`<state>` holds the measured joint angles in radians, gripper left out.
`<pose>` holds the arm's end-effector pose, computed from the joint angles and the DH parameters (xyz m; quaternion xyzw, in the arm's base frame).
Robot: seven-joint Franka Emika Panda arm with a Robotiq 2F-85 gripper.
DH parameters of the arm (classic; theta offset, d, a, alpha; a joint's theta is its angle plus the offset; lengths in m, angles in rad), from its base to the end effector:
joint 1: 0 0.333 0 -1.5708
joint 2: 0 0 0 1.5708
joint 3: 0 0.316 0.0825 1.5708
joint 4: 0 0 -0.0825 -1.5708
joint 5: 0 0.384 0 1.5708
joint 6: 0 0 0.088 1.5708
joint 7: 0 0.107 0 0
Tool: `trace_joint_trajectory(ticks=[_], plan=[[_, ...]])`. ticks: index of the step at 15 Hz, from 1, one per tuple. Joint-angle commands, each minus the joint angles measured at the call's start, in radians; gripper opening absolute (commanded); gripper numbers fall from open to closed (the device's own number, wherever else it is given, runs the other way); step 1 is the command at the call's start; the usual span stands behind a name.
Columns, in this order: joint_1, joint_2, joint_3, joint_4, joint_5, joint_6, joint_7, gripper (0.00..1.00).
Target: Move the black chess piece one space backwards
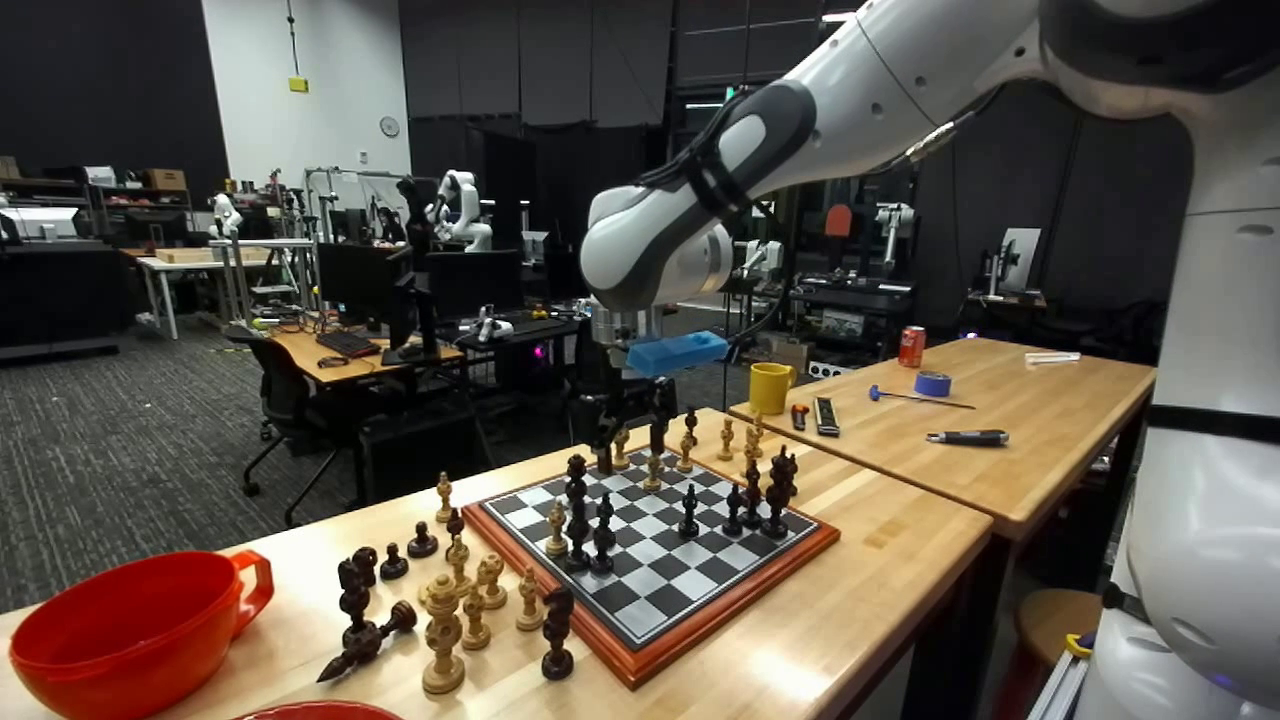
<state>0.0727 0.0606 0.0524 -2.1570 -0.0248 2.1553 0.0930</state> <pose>0.5347 0.0661 0.3656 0.9992 0.0232 -0.0300 0.0119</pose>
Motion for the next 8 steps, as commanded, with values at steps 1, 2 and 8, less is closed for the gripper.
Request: trace_joint_trajectory(ticks=[1,2,8], plan=[[0.005,0.008,0.008,0.016,-0.005,-0.039,0.042,1.00],[0.005,0.009,0.009,0.012,-0.002,-0.042,0.046,1.00],[0.012,0.009,0.018,0.001,0.022,-0.072,0.050,1.00]])
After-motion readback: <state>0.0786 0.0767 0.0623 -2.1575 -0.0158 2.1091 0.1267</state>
